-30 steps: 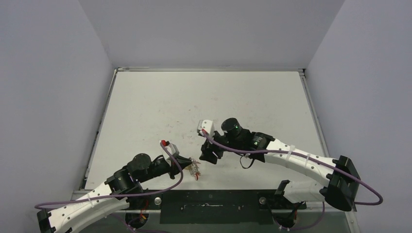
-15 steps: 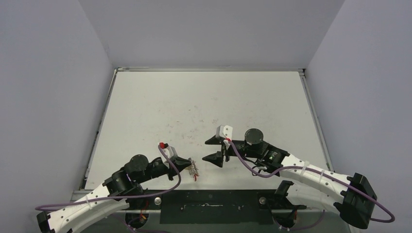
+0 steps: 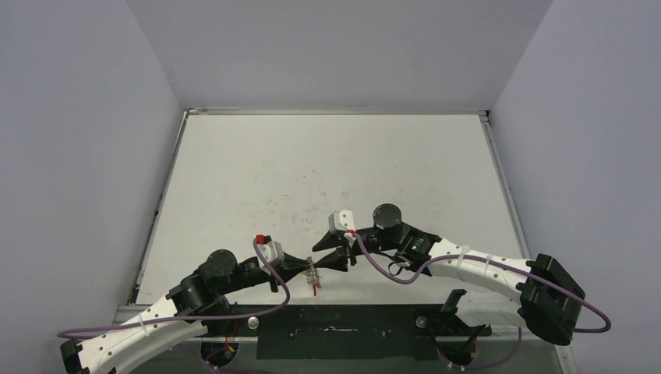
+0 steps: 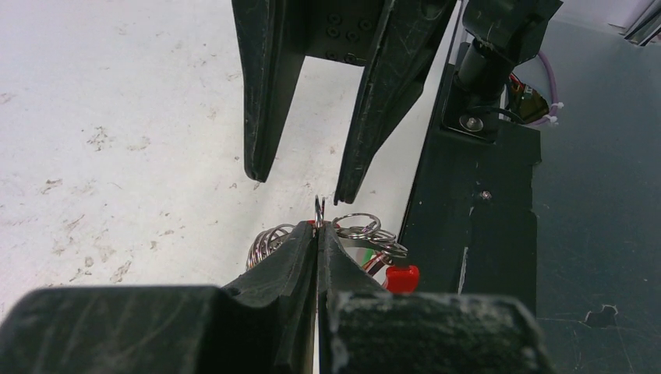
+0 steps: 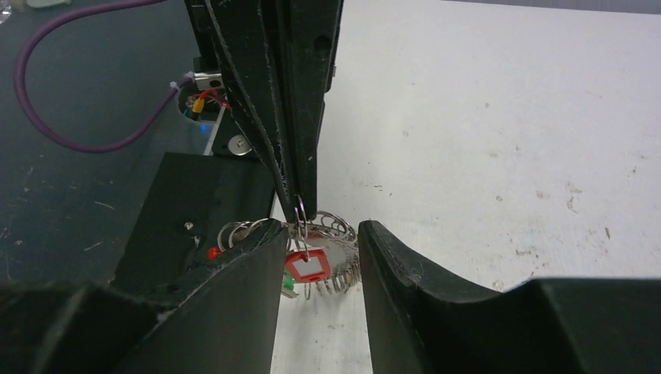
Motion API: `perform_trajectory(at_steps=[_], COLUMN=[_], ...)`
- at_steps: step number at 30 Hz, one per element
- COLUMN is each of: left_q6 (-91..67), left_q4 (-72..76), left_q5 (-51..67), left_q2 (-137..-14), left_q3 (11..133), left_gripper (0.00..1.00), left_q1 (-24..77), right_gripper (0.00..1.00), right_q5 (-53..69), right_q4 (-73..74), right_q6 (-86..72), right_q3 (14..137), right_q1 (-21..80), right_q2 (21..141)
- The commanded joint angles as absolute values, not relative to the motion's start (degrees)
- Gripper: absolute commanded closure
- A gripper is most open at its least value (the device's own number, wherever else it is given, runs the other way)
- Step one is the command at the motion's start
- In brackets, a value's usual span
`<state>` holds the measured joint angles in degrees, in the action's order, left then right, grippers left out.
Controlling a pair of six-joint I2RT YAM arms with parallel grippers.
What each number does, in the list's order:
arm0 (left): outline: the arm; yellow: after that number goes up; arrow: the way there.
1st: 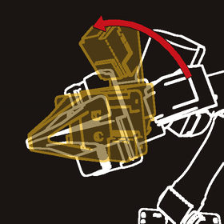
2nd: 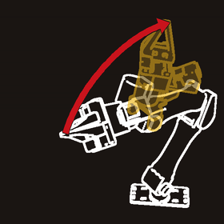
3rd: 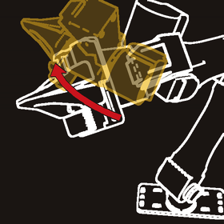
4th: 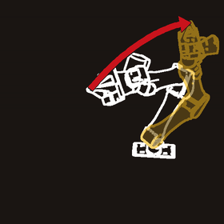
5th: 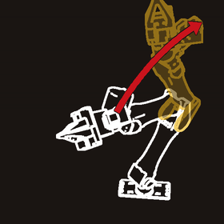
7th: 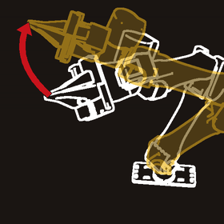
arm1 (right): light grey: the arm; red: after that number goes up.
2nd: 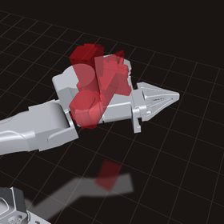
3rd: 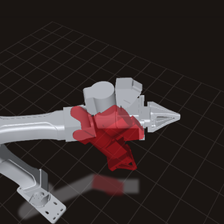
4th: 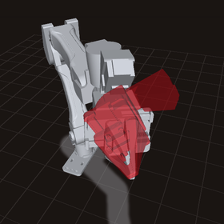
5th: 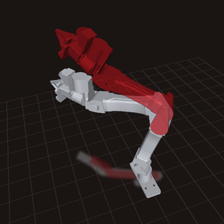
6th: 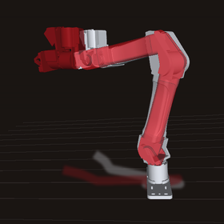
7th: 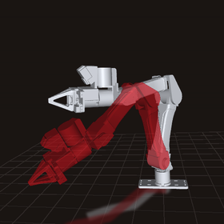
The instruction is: Put the keys on the keyring
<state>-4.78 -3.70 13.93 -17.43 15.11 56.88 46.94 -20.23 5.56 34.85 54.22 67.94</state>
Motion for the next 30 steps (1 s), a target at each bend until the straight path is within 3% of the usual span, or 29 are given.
perform_trajectory(at_steps=[1,8,10,13,22,30], left_q6=[-3.9,-3.9,-3.9,-3.9,-2.7,1.6], left_q4=[1.4,1.8,1.8,1.5,-2.1,-5.8], left_q5=[15.3,15.5,15.5,15.4,13.2,12.3], left_q2=[-17.5,-17.8,-17.9,-18.2,-17.7,-16.4], left_q3=[16.1,16.2,16.3,16.5,17.3,18.4], left_gripper=[1.00,1.00,1.00,1.00,1.00,0.76], left_q1=[56.8,56.8,56.8,56.8,56.8,56.8], right_gripper=[0.60,0.62,0.74,0.99,1.00,1.00], right_q5=[50.9,50.7,50.6,50.3,45.0,40.6], right_q4=[-25.9,-22.4,-21.0,-17.9,-3.1,22.5], right_q6=[7.2,9.9,10.6,11.8,16.4,19.0], right_q3=[36.3,37.4,38.2,39.6,44.3,56.8], right_q1=[55.1,57.1,57.3,57.4,58.0,58.5], right_q2=[67.4,69.2,70.1,70.9,67.6,70.4])
